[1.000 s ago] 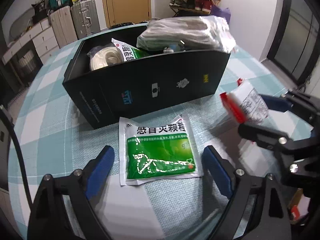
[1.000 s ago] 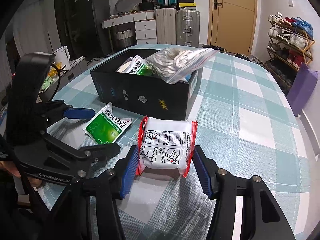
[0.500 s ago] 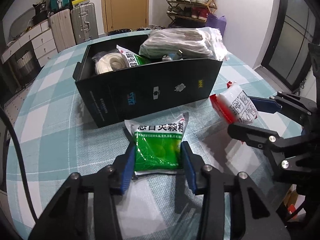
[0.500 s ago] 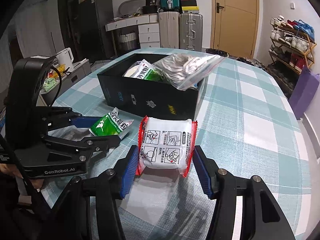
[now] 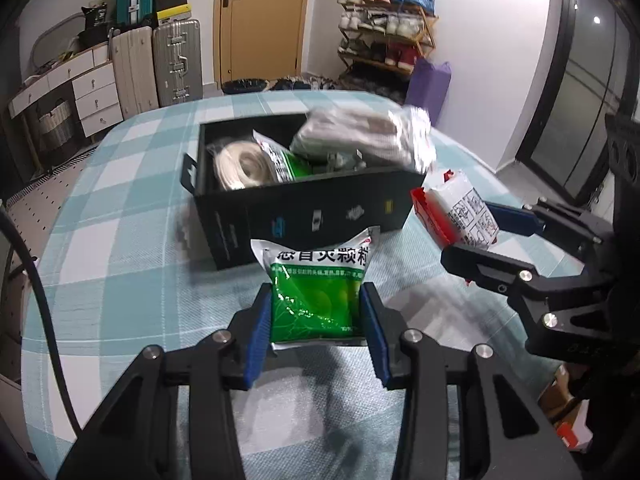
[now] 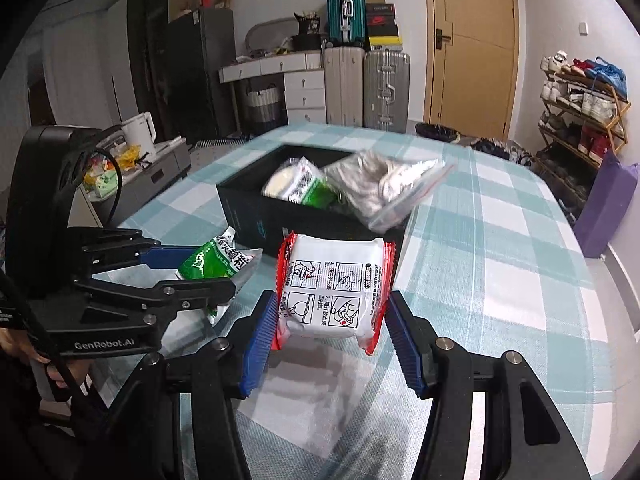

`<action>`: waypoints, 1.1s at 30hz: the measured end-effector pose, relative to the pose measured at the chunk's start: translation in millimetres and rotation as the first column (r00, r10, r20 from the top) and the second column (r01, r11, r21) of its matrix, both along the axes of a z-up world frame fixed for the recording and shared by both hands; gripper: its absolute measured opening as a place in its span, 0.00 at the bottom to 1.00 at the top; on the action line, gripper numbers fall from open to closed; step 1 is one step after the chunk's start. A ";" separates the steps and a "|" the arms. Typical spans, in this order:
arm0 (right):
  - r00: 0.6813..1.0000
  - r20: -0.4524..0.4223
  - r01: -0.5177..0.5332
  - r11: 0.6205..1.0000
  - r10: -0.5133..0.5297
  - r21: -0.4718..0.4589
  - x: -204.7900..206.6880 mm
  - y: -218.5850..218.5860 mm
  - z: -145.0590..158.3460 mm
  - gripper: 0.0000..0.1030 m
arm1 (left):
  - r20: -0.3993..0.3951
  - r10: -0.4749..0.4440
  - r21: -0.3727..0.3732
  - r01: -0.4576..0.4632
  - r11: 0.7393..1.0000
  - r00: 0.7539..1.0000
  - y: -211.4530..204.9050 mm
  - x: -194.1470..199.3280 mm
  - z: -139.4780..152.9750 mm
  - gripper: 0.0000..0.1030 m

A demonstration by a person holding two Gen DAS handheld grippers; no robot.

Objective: Organize soft objects
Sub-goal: 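Carry both packets over the black box with both grippers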

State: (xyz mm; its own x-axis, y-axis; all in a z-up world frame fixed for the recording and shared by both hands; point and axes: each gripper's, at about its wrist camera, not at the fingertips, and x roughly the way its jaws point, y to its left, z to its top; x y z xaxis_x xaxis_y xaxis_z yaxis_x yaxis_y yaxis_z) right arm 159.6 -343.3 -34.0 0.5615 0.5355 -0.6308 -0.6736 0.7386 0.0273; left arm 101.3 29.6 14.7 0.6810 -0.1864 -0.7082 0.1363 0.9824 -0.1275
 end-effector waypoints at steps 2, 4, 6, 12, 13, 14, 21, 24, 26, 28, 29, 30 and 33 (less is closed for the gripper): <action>1.000 0.011 -0.001 1.000 0.000 0.016 -0.5 -0.3 5.9 0.54 | 0.018 0.008 -0.010 -0.008 1.000 1.000 3.8 -2.2 8.5 0.40; 1.000 0.023 0.000 1.000 -0.001 0.029 -1.2 -0.7 11.7 0.54 | 0.030 0.014 -0.016 -0.014 1.000 0.999 6.8 -3.2 15.3 0.40; 0.999 0.034 -0.001 0.999 -0.001 0.041 -0.3 -0.3 19.1 0.54 | 0.044 0.020 -0.027 -0.019 0.999 0.999 11.2 -3.0 24.2 0.40; 0.998 0.070 0.002 0.998 -0.006 0.061 8.7 1.9 44.4 0.54 | 0.093 0.037 -0.016 -0.035 0.999 0.995 18.2 6.9 49.4 0.40; 0.997 0.075 0.004 0.998 -0.009 0.059 11.9 3.1 48.2 0.54 | 0.097 0.041 -0.016 -0.040 0.999 0.994 20.2 10.4 53.1 0.40; 0.997 0.080 0.006 0.998 -0.010 0.058 14.4 4.0 50.7 0.54 | 0.100 0.043 -0.017 -0.042 0.999 0.994 21.2 13.8 55.6 0.40; 0.996 0.093 -0.006 0.999 0.001 0.054 37.9 16.4 64.2 0.54 | 0.104 0.064 -0.019 -0.062 0.998 0.993 30.5 47.2 63.2 0.40; 0.995 0.097 -0.020 0.999 0.017 0.034 45.6 26.4 65.5 0.54 | 0.098 0.074 -0.021 -0.072 0.997 0.992 33.9 62.1 61.5 0.40; 0.994 0.103 -0.031 0.999 0.029 0.011 49.9 33.9 64.6 0.54 | 0.093 0.077 -0.016 -0.075 0.997 0.993 34.7 70.8 58.9 0.40; 0.994 0.100 -0.044 0.999 0.045 -0.010 55.2 41.5 61.7 0.54 | 0.086 0.076 -0.007 -0.075 0.997 0.993 35.0 79.9 55.1 0.40; 0.994 0.097 -0.050 0.999 0.051 -0.020 58.2 45.2 59.9 0.54 | 0.081 0.078 -0.004 -0.078 0.997 0.994 35.5 84.4 53.0 0.40; 0.994 0.091 -0.056 0.998 0.059 -0.034 62.1 49.7 56.8 0.54 | 0.074 0.081 -0.005 -0.080 0.997 0.994 36.5 88.5 50.8 0.40; 0.994 0.083 -0.062 0.995 0.069 -0.079 71.7 58.7 47.4 0.54 | 0.054 0.079 -0.005 -0.079 0.997 0.995 37.9 99.9 43.9 0.40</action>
State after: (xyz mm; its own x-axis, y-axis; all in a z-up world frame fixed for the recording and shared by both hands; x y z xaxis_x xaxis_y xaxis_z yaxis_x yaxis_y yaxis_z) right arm 231.3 -284.6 13.4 0.5808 0.5249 -0.6221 -0.7179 0.6907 -0.0874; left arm 201.2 67.5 58.7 0.7313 -0.1323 -0.6691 0.0649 0.9901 -0.1247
